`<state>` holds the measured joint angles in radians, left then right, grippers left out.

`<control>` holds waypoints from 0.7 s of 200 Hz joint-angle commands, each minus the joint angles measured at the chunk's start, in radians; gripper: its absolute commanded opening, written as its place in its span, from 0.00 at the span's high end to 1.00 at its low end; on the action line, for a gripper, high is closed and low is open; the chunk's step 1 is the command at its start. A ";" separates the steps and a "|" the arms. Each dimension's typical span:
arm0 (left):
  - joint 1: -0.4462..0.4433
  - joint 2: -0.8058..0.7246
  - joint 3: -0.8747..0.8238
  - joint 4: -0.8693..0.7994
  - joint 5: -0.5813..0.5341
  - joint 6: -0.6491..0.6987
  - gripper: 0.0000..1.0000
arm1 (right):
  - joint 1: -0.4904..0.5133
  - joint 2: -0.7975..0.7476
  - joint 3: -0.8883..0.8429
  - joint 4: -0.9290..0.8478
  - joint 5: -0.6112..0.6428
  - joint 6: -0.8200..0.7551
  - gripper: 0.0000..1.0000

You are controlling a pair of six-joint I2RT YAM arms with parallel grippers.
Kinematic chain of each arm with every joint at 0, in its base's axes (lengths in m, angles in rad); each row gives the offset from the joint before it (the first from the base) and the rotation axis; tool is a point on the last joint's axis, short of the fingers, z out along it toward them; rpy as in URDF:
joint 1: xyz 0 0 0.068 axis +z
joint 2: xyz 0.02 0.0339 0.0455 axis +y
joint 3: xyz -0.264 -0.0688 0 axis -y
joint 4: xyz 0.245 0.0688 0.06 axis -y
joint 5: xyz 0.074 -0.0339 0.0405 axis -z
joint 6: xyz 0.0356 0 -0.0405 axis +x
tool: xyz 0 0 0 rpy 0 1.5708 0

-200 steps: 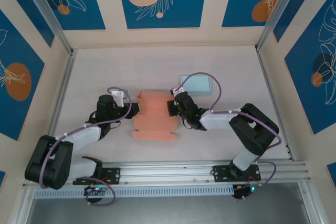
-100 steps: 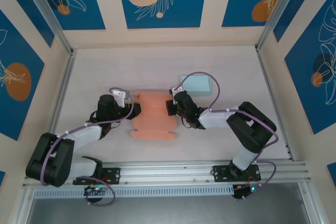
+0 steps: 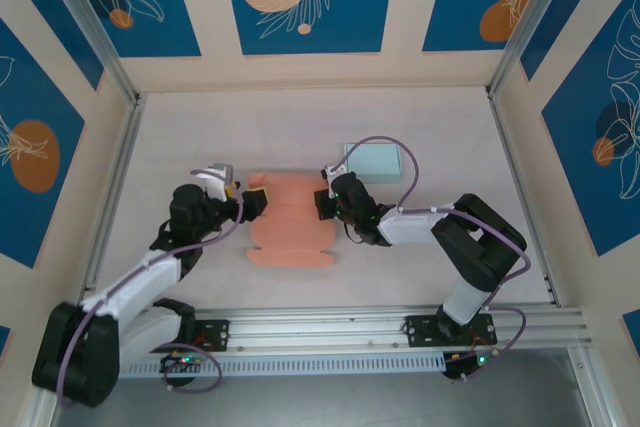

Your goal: Fold the paper box

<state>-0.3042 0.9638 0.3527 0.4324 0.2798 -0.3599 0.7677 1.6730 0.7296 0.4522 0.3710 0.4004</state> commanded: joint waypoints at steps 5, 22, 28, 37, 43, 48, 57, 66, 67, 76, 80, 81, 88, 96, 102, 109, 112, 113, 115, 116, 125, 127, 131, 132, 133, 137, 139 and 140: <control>0.016 -0.147 -0.034 -0.023 -0.166 -0.014 0.08 | -0.008 -0.001 0.019 0.028 -0.019 0.006 0.95; 0.065 -0.172 -0.025 -0.084 -0.245 -0.047 0.11 | -0.010 -0.007 0.016 0.031 -0.025 0.009 0.95; 0.083 -0.167 -0.018 -0.112 -0.279 -0.071 0.15 | -0.010 -0.009 0.015 0.033 -0.028 0.007 0.95; 0.112 -0.150 -0.003 -0.173 -0.327 -0.111 0.24 | -0.010 -0.014 0.011 0.037 -0.032 0.006 0.95; 0.131 -0.132 0.003 -0.196 -0.337 -0.126 0.27 | -0.011 -0.016 0.010 0.039 -0.033 0.006 0.95; 0.147 -0.116 0.008 -0.205 -0.331 -0.135 0.28 | -0.010 -0.018 0.007 0.039 -0.035 0.006 0.95; 0.167 -0.077 0.011 -0.193 -0.303 -0.136 0.29 | -0.010 -0.021 0.007 0.039 -0.039 0.005 0.95; 0.178 -0.034 0.022 -0.181 -0.275 -0.129 0.29 | -0.009 -0.023 0.005 0.040 -0.048 0.006 0.95; 0.179 -0.028 0.024 -0.181 -0.273 -0.129 0.29 | -0.009 -0.024 0.004 0.040 -0.048 0.005 0.95; 0.184 0.022 0.036 -0.167 -0.243 -0.121 0.30 | -0.007 -0.027 0.001 0.046 -0.055 0.002 0.96; 0.187 0.044 0.039 -0.154 -0.224 -0.116 0.30 | -0.007 -0.028 -0.001 0.049 -0.057 0.000 0.96; 0.188 0.049 0.040 -0.150 -0.219 -0.114 0.30 | -0.007 -0.028 0.000 0.048 -0.057 0.000 0.96; 0.189 0.091 0.049 -0.128 -0.185 -0.105 0.31 | -0.007 -0.030 -0.004 0.051 -0.058 -0.001 0.96; 0.189 0.138 0.065 -0.118 -0.152 -0.097 0.31 | -0.007 -0.033 -0.004 0.055 -0.058 -0.003 0.96; 0.190 0.175 0.077 -0.108 -0.123 -0.090 0.32 | -0.007 -0.034 -0.007 0.055 -0.058 -0.003 0.96; 0.190 0.215 0.086 -0.092 -0.086 -0.084 0.32 | -0.005 -0.035 -0.007 0.055 -0.057 -0.004 0.96; 0.189 0.232 0.090 -0.085 -0.072 -0.081 0.33 | -0.005 -0.036 -0.008 0.055 -0.057 -0.005 0.96; 0.189 0.237 0.092 -0.081 -0.068 -0.082 0.33 | -0.005 -0.036 -0.007 0.055 -0.057 -0.006 0.96; 0.189 0.249 0.093 -0.076 -0.060 -0.081 0.33 | -0.005 -0.036 -0.008 0.056 -0.057 -0.006 0.96; 0.189 0.254 0.094 -0.073 -0.054 -0.081 0.33 | -0.005 -0.036 -0.008 0.056 -0.057 -0.006 0.96; 0.189 0.294 0.097 -0.041 -0.011 -0.079 0.34 | -0.004 -0.036 -0.010 0.057 -0.055 -0.008 0.96; 0.189 0.301 0.098 -0.030 -0.002 -0.080 0.35 | -0.004 -0.035 -0.010 0.057 -0.056 -0.009 0.96; 0.189 0.312 0.097 -0.014 0.015 -0.080 0.35 | -0.003 -0.035 -0.010 0.056 -0.054 -0.009 0.96; 0.189 0.315 0.098 -0.011 0.019 -0.081 0.36 | -0.002 -0.035 -0.010 0.056 -0.054 -0.009 0.96; 0.190 0.317 0.097 -0.006 0.022 -0.082 0.36 | -0.002 -0.034 -0.010 0.056 -0.054 -0.009 0.96; 0.189 0.326 0.098 0.006 0.035 -0.083 0.36 | -0.002 -0.033 -0.009 0.054 -0.053 -0.010 0.96; 0.189 0.329 0.099 0.012 0.041 -0.084 0.37 | -0.002 -0.032 -0.008 0.052 -0.050 -0.010 0.96; 0.189 0.330 0.099 0.014 0.044 -0.085 0.37 | -0.002 -0.032 -0.008 0.051 -0.050 -0.011 0.96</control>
<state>-0.1261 1.2476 0.4229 0.3428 0.1818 -0.4614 0.7635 1.6718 0.7273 0.4644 0.3313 0.3996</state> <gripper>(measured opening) 0.646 0.119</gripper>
